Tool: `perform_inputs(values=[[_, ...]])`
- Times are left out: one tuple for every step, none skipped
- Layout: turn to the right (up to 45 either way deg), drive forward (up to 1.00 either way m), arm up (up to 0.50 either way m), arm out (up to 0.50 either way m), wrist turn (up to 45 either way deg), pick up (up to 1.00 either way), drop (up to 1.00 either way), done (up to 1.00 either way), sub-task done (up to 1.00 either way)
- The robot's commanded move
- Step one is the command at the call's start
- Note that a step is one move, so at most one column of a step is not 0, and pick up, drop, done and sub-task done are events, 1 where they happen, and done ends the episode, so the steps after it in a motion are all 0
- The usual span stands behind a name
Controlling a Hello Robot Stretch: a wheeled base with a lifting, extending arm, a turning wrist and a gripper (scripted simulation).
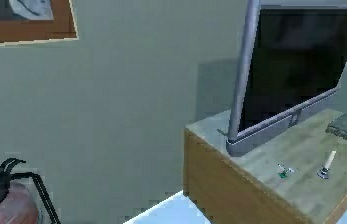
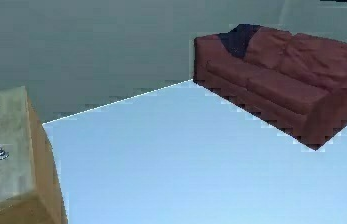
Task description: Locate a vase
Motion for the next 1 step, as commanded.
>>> perform_inputs(values=[[0.0, 0.65, 0.00, 0.00, 0.0, 0.00, 0.00, 0.00, 0.00]])
